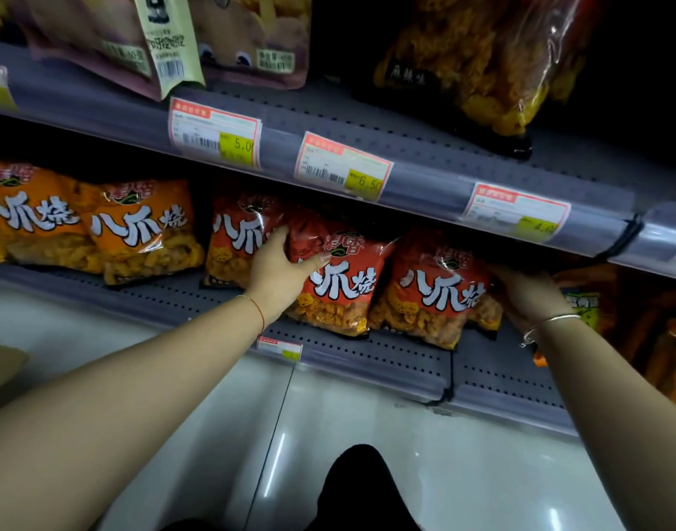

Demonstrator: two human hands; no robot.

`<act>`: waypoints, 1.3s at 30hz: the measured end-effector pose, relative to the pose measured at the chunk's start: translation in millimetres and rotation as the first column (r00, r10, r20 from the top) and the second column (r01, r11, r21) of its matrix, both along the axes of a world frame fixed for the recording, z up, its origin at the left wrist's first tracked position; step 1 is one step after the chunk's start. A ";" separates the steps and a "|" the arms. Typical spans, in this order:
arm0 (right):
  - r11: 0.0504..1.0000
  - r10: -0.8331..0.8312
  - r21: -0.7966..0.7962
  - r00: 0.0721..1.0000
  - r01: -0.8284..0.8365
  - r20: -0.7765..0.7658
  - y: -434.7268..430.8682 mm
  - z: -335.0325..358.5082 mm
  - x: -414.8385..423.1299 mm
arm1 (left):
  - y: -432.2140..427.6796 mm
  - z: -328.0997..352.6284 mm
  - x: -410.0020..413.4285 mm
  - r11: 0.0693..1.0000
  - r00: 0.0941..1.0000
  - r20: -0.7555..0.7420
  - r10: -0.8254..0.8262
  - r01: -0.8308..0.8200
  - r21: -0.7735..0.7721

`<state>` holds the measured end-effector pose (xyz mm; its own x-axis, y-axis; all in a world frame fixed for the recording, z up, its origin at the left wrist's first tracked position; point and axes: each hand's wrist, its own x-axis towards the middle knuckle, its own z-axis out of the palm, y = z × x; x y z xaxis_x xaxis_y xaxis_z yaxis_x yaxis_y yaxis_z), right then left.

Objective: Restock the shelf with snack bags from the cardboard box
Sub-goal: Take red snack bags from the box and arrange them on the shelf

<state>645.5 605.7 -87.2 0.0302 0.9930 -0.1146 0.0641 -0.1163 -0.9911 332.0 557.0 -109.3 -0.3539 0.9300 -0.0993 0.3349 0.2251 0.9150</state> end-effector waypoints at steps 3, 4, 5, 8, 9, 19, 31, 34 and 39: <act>1.000 0.026 0.015 0.999 -0.027 0.032 -2.0 1.4 -2.8 | 1.5 1.6 4.7 0.999 1.000 -0.014 0.027 -0.026 0.030; 0.999 0.034 0.018 0.999 -0.034 0.039 -1.3 1.5 -2.5 | 2.4 2.6 5.8 0.999 0.999 -0.010 0.034 -0.033 0.042; 0.999 0.024 0.026 0.999 -0.025 0.033 0.2 0.9 -2.0 | 3.5 3.0 6.2 0.998 0.999 -0.010 0.040 -0.040 0.053; 0.999 0.018 0.038 0.999 -0.019 0.032 4.1 -2.8 -1.2 | 6.6 3.2 8.3 0.996 0.999 -0.023 0.047 -0.045 0.076; 0.999 0.017 0.032 0.999 -0.019 0.045 2.6 0.6 -6.4 | 6.9 3.1 9.1 0.996 0.998 -0.036 0.046 -0.043 0.078; 0.999 -0.013 -0.033 0.964 0.023 0.266 12.0 -10.7 -6.9 | 9.9 2.3 14.0 0.997 0.997 -0.063 0.037 -0.033 0.064; 0.969 -0.225 -0.055 0.954 0.240 0.196 14.1 -24.6 -12.4 | 5.3 3.6 11.7 0.996 0.998 0.016 0.054 -0.055 0.076; 0.966 -0.237 -0.058 0.953 0.252 0.187 14.4 -24.9 -14.3 | 4.7 3.9 10.4 0.995 0.998 0.024 0.054 -0.056 0.079; 0.966 -0.230 -0.067 0.948 0.250 0.221 12.2 -23.6 -16.4 | 4.2 5.4 9.0 0.997 0.999 0.008 0.051 -0.052 0.064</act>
